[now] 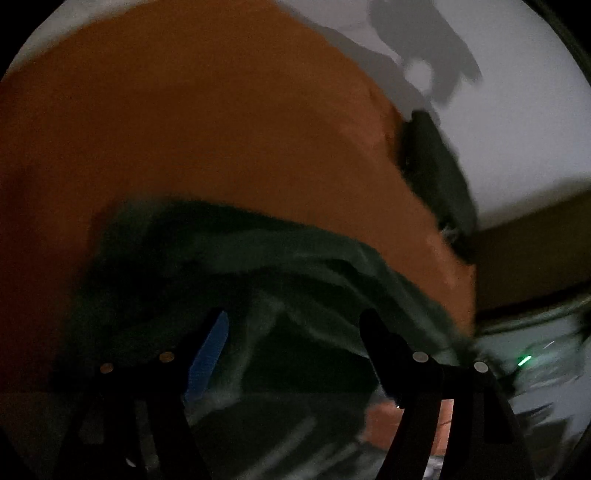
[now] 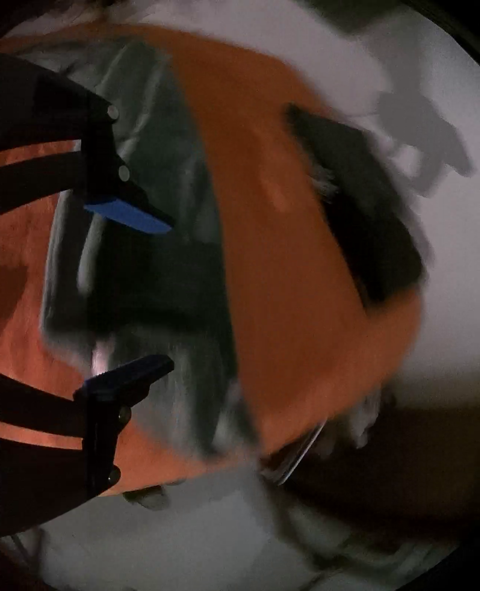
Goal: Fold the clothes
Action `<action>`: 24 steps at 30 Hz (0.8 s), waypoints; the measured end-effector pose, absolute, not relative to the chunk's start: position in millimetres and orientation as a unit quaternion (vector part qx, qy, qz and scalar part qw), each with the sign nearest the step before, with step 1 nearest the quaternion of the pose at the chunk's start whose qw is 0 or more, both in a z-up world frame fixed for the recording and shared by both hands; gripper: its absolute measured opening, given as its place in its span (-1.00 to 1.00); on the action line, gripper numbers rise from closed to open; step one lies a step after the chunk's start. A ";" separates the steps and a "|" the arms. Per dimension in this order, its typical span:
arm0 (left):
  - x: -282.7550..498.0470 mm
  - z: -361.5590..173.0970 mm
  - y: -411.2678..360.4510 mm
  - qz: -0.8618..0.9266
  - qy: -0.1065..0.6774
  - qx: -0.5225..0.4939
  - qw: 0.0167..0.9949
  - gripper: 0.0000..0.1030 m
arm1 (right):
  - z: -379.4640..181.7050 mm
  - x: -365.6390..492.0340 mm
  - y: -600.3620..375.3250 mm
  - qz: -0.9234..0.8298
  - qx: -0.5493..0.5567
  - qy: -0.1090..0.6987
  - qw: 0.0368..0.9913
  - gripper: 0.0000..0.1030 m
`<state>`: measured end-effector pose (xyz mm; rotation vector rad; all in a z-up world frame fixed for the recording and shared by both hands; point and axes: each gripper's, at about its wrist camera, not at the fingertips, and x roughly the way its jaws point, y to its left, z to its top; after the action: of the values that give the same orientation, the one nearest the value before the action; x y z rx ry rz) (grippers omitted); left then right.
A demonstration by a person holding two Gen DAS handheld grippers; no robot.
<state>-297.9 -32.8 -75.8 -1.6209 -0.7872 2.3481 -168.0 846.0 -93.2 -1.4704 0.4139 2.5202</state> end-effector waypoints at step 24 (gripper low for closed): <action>-340.3 -102.9 -105.3 0.756 -0.348 -0.555 -0.002 0.44 | -112.0 -309.7 676.9 0.861 -0.505 0.020 -0.057 -0.96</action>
<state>-340.3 -105.3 -102.9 -1.7445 -1.0935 2.3786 -309.7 676.9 -112.0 -1.6456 0.0638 2.8085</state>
